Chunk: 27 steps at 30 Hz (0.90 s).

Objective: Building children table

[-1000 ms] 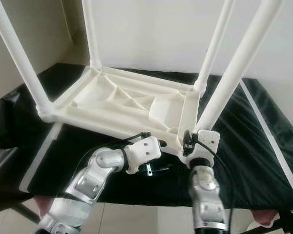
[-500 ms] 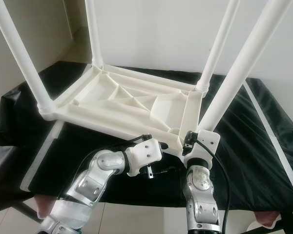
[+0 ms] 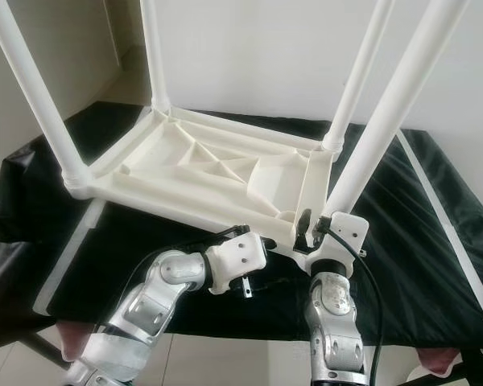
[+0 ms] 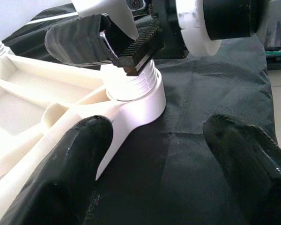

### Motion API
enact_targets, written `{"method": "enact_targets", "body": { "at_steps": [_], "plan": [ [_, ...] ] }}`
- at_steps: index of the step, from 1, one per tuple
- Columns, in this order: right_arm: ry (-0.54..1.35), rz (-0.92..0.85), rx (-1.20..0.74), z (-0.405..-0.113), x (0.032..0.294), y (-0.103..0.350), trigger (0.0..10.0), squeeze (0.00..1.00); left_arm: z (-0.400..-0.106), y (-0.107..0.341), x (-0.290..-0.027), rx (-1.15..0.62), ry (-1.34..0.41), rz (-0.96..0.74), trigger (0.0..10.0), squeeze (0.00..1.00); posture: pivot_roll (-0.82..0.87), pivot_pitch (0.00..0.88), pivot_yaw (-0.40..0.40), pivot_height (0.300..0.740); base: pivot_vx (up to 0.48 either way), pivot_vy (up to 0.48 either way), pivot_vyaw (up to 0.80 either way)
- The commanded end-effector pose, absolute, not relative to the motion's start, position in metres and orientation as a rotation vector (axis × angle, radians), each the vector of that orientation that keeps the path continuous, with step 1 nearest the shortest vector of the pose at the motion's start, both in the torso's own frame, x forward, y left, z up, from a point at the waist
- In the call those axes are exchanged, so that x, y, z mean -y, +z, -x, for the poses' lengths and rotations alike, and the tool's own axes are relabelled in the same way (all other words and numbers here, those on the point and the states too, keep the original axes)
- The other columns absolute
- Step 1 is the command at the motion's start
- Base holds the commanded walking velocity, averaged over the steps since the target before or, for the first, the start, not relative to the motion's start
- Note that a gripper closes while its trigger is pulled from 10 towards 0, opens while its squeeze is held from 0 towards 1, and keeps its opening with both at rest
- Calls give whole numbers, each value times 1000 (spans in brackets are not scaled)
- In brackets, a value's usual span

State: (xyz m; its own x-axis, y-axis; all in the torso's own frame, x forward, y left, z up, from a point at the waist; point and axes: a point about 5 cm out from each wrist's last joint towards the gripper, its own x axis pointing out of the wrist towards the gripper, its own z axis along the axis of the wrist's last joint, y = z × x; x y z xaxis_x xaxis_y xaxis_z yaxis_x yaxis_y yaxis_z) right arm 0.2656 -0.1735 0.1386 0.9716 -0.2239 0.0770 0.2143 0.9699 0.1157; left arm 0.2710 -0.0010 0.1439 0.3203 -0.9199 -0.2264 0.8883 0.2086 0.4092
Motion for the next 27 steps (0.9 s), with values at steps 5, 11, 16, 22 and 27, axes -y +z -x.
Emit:
{"method": "enact_targets", "body": {
  "at_steps": [5,11,16,22,27],
  "plan": [
    [-159,-107,80,-262,180,134,10000,0,-278,144,1,115,-1088,-471,10000,0,-2,0,-67,740,0,0,0],
    [-136,-102,70,-260,188,124,10000,0,-279,141,-4,154,-1089,-371,10000,0,-4,0,-63,740,0,0,0],
    [-76,-102,77,-258,189,121,10000,0,-278,137,-9,159,-1106,-364,10000,0,-7,0,-59,740,0,0,0],
    [52,-48,73,-257,206,117,10000,0,-267,132,-12,144,-1224,-354,10000,0,-10,0,-51,740,0,0,0],
    [181,52,95,-259,222,119,10000,0,-265,128,-12,179,-1256,-407,10000,0,-17,0,-46,740,0,0,0]
  ]
}}
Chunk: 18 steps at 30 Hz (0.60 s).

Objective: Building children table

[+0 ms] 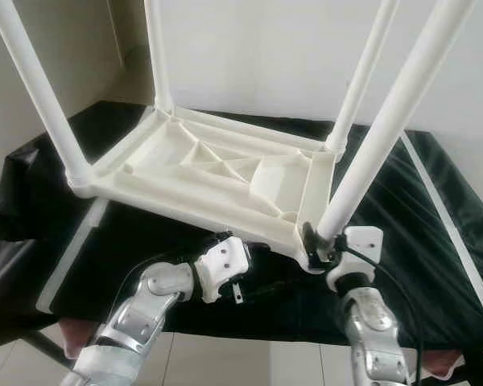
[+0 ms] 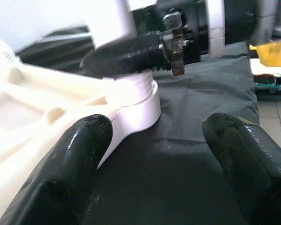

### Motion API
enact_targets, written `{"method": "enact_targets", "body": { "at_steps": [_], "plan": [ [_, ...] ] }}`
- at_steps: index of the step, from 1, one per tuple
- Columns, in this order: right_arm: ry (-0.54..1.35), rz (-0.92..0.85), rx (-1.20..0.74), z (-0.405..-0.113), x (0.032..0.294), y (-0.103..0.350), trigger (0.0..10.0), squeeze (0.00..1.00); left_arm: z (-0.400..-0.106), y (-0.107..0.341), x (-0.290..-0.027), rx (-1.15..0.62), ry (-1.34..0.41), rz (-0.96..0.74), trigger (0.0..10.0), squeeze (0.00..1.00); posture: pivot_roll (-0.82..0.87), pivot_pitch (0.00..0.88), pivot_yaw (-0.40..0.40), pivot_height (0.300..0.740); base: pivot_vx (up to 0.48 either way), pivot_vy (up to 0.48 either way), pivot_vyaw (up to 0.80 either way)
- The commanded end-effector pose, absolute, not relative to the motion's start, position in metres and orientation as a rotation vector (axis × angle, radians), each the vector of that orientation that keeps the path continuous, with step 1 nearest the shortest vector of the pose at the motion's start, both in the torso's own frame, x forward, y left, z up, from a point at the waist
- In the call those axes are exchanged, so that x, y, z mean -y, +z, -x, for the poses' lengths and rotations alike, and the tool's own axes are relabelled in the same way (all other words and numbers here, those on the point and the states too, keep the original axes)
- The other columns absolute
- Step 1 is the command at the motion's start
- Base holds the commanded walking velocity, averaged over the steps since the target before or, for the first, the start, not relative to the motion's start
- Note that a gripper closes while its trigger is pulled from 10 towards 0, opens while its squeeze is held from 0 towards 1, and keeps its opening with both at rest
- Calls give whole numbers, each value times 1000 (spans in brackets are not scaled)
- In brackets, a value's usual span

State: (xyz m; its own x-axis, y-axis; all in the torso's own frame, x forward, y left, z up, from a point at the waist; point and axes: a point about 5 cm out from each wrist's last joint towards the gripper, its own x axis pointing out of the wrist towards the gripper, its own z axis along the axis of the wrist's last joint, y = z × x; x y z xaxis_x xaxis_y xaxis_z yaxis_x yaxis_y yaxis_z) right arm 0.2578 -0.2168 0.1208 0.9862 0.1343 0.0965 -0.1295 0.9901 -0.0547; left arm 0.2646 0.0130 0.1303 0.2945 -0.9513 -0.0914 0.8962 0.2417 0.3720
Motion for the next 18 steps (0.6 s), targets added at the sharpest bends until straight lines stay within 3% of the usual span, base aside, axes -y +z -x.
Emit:
{"method": "enact_targets", "body": {
  "at_steps": [1,18],
  "plan": [
    [206,58,93,-260,226,119,10000,0,-265,127,-13,175,-1264,-407,10000,0,-19,0,-41,740,0,0,0],
    [507,200,25,-288,233,121,10000,0,-260,117,-8,146,-1312,-401,10000,0,-26,0,-16,740,0,0,0]
  ]
}}
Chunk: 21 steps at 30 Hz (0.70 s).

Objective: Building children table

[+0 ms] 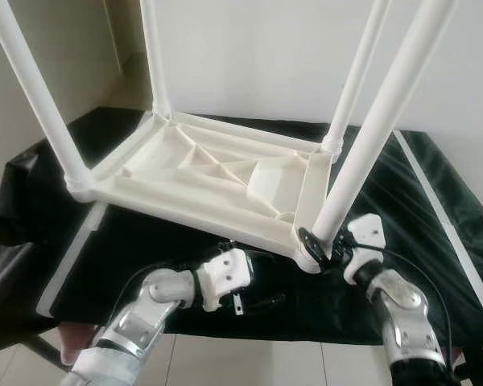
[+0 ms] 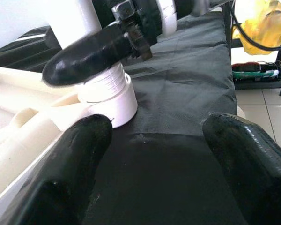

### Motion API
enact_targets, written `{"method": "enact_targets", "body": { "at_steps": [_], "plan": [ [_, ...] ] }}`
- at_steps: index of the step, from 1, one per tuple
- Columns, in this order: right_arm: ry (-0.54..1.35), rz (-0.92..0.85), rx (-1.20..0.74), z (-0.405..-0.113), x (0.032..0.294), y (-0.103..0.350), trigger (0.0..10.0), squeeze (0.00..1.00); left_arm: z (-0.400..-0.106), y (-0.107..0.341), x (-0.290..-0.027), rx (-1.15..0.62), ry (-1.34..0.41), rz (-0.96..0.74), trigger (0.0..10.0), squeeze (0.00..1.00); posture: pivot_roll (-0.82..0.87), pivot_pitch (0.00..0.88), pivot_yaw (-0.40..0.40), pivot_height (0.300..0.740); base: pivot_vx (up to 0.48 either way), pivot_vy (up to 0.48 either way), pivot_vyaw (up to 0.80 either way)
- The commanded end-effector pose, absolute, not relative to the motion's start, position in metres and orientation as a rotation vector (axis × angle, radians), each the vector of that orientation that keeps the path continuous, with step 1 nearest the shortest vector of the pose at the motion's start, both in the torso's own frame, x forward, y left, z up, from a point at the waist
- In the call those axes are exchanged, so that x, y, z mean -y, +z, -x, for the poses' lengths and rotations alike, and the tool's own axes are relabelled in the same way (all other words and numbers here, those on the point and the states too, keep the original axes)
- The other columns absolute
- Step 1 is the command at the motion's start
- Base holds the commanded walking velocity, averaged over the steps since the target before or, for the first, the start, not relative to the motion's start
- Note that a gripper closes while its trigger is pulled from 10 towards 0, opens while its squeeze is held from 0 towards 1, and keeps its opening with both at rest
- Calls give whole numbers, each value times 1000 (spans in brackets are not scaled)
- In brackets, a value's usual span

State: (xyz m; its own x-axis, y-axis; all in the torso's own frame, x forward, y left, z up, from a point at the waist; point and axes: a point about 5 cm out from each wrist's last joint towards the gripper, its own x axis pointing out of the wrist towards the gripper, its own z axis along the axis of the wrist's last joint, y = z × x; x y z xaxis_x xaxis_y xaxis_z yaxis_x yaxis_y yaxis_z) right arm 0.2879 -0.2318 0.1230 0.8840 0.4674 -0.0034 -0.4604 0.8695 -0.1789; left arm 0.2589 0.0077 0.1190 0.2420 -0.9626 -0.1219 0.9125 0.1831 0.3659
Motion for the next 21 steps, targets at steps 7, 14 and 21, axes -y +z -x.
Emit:
{"method": "enact_targets", "body": {
  "at_steps": [7,14,21],
  "plan": [
    [615,215,-9,-294,225,118,0,0,-261,128,-4,119,-1304,-228,10000,0,-17,0,-16,740,0,0,0],
    [606,198,-12,-291,229,113,0,0,-261,126,-4,130,-1301,-276,10000,0,-11,0,-19,740,0,0,0],
    [569,157,-29,-282,231,106,10000,0,-263,128,-4,136,-1284,-253,10000,0,-18,0,-23,740,0,0,0]
  ]
}}
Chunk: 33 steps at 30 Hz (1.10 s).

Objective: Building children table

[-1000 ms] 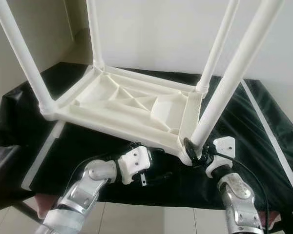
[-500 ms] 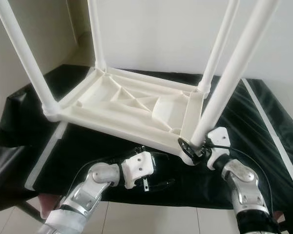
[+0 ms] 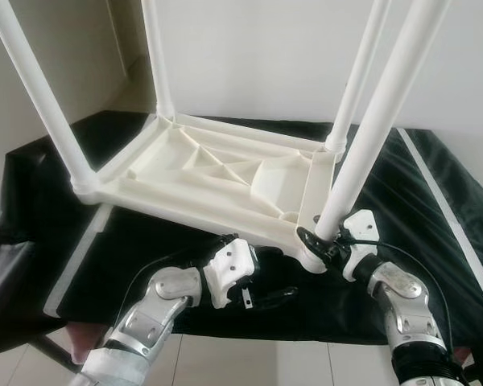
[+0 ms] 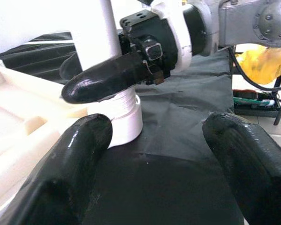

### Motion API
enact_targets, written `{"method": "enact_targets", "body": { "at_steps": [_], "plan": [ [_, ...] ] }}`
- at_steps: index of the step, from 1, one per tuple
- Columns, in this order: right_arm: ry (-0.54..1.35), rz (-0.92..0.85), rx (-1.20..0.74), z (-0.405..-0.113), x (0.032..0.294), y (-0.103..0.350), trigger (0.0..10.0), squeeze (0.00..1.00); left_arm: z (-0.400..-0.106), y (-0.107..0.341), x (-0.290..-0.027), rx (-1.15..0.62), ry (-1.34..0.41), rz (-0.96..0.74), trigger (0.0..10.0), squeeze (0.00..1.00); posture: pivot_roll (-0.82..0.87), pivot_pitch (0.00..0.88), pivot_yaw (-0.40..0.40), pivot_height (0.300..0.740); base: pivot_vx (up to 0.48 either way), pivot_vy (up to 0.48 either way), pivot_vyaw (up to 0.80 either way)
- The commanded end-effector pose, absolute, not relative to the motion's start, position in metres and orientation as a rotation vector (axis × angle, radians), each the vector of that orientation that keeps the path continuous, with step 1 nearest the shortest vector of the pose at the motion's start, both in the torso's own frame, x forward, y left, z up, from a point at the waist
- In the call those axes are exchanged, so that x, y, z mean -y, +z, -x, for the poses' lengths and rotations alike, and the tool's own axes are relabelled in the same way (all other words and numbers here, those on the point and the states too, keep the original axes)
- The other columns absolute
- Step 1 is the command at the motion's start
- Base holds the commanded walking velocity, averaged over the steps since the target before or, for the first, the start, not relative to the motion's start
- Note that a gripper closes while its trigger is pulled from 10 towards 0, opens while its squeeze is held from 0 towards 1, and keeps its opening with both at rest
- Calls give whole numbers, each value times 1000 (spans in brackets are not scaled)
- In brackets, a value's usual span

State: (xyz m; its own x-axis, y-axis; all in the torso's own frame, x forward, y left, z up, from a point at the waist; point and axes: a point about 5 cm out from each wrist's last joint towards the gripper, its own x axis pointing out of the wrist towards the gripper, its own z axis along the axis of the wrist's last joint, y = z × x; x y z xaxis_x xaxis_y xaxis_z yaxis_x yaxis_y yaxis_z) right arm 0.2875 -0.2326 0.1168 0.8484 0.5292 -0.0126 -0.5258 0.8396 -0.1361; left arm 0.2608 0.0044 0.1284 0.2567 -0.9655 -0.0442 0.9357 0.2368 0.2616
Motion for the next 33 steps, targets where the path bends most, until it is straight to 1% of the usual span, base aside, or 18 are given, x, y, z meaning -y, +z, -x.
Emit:
{"method": "enact_targets", "body": {
  "at_steps": [1,3,4,5,8,14,15,16,17,18,19,21,22,25,27,28,30,33],
  "plan": [
    [547,124,-25,-281,230,105,10000,0,-263,128,-4,133,-1282,-253,10000,0,-19,0,-23,740,0,0,0],
    [532,100,-18,-279,229,105,10000,0,-263,128,-4,126,-1280,-249,10000,0,-21,0,-25,740,0,0,0],
    [470,81,-8,-278,226,105,10000,0,-264,128,-5,124,-1268,-250,10000,0,-22,0,-29,740,0,0,0],
    [470,81,-8,-278,226,105,10000,0,-264,128,-5,124,-1268,-250,10000,0,-22,0,-29,740,0,0,0],
    [421,91,0,-276,223,104,10000,0,-264,128,-5,123,-1261,-251,10000,0,-24,0,-34,740,0,0,0],
    [271,124,-57,-273,220,97,10000,0,-264,128,-5,120,-1259,-243,10000,0,-29,0,-42,740,0,0,0],
    [171,100,-63,-273,219,96,10000,0,-265,128,-3,120,-1255,-242,10000,0,-34,0,-49,740,0,0,0],
    [171,100,-63,-273,219,96,10000,0,-265,128,-3,120,-1255,-242,10000,0,-34,0,-49,740,0,0,0],
    [77,52,-59,-272,217,97,10000,0,-266,128,-2,120,-1251,-240,10000,0,-34,0,-52,740,0,0,0],
    [77,52,-59,-272,217,97,10000,0,-266,128,-2,120,-1251,-240,10000,0,-34,0,-52,740,0,0,0],
    [-18,13,-55,-270,213,96,10000,0,-268,129,-2,123,-1246,-237,10000,0,-33,0,-54,740,0,0,0],
    [-18,13,-55,-270,213,96,10000,0,-268,129,-2,123,-1246,-237,10000,0,-33,0,-54,740,0,0,0],
    [-94,-5,-49,-268,208,95,10000,0,-268,129,-2,125,-1242,-241,10000,0,-29,0,-58,740,0,0,0],
    [-154,-37,-55,-265,202,93,10000,0,-269,130,-2,126,-1238,-251,10000,0,-27,0,-60,740,0,0,0],
    [-271,-59,-86,-261,193,86,10000,0,-268,128,-4,120,-1236,-265,10000,0,-23,0,-58,740,0,0,0],
    [-271,-59,-86,-261,193,86,10000,0,-268,128,-4,120,-1236,-265,10000,0,-23,0,-58,740,0,0,0],
    [-345,-75,-116,-258,188,80,10000,0,-267,126,-6,114,-1236,-267,10000,0,-19,0,-58,740,0,0,0],
    [-359,-93,-115,-258,184,80,10000,0,-266,126,-7,111,-1239,-266,10000,0,-16,0,-56,740,0,0,0]
  ]
}}
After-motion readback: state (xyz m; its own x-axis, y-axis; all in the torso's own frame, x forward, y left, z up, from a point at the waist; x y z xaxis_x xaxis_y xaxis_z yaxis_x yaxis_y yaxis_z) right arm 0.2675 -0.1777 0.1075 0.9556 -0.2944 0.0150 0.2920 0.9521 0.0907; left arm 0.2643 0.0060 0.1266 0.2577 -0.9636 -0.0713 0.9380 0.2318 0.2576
